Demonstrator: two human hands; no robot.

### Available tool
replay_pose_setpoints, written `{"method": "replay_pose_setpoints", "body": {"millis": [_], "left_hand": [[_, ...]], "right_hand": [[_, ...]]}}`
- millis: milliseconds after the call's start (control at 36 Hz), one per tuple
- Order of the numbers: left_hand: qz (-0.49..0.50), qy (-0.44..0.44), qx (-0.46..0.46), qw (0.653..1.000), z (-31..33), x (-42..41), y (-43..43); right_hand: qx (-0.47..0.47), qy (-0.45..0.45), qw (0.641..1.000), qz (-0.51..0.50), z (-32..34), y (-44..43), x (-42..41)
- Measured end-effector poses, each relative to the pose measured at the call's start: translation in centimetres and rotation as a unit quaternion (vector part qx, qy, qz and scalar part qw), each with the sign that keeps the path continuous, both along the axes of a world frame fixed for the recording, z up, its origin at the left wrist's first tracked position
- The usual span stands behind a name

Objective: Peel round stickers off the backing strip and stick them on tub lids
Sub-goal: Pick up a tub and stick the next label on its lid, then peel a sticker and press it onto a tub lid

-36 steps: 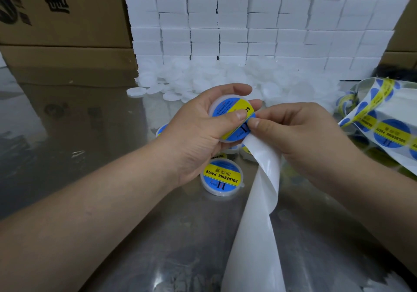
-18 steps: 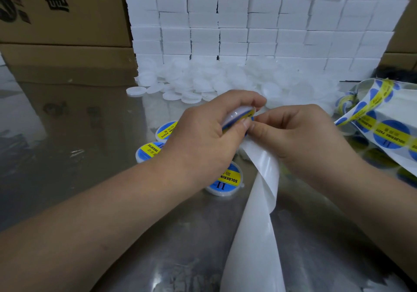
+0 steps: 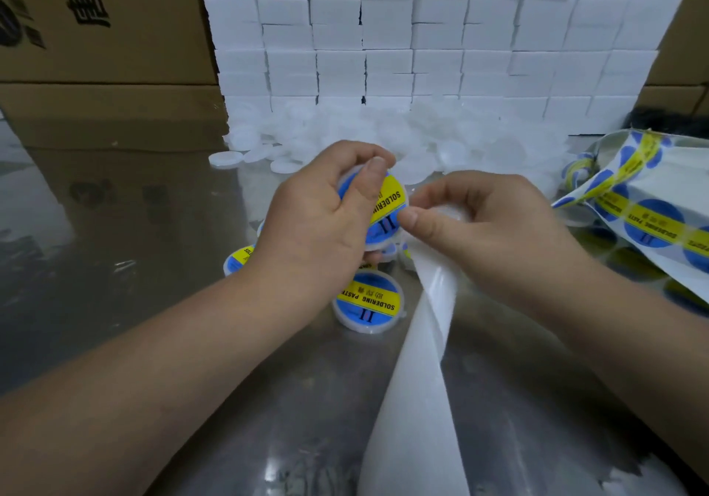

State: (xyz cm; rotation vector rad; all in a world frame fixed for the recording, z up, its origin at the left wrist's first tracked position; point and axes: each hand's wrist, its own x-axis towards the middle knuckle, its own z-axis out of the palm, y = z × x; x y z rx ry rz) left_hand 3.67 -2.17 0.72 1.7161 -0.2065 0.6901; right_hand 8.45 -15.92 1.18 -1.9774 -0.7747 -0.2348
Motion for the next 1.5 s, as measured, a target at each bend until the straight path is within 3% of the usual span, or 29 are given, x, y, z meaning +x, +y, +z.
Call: {"method": "replay_pose_setpoints", "body": {"millis": [139,278,417,639,917,1139,1278,1333,1389,1444,1500], "left_hand": [[0.017,0.019,0.023,0.999,0.1,0.1,0.1],[0.022,0.015,0.081,0.996,-0.3,0.1,-0.3],[0.046,0.008,0.099,0.994,-0.4,0.2,-0.3],[0.066,0.010,0.147,0.987,-0.5,0.5,0.3],[0.116,0.043,0.203,0.971,-0.8,1.1,1.0],[0.216,0.187,0.297,0.911,-1.1,2.9,2.9],[0.272,0.233,0.377,0.854,-1.3,3.2,3.0],[0.271,0.167,0.352,0.880,-1.0,3.1,2.8],[0.213,0.095,0.259,0.937,-0.6,2.6,2.3],[0.109,0.080,0.165,0.977,-0.4,1.9,1.6],[0.021,0.090,0.110,0.990,-0.4,1.4,1.0]], "right_hand": [[-0.023,-0.039,0.999,0.000,-0.4,0.0,0.1],[0.070,0.028,0.997,0.006,0.0,0.0,0.2],[0.003,0.049,0.997,0.056,0.0,0.3,-0.5],[-0.032,-0.002,0.999,0.029,-0.7,0.3,-0.2],[0.004,0.002,1.000,-0.025,-0.7,0.0,0.4],[0.024,-0.043,0.999,-0.008,-0.7,-0.1,0.7],[0.058,-0.034,0.998,-0.016,-1.0,-0.2,1.3],[0.079,-0.024,0.997,-0.004,-1.0,-0.2,1.3],[0.093,-0.020,0.995,0.014,-0.9,-0.1,1.2],[0.094,-0.017,0.995,0.031,-0.9,0.0,1.0],[0.092,-0.013,0.995,0.047,-0.8,0.1,0.8]]}}
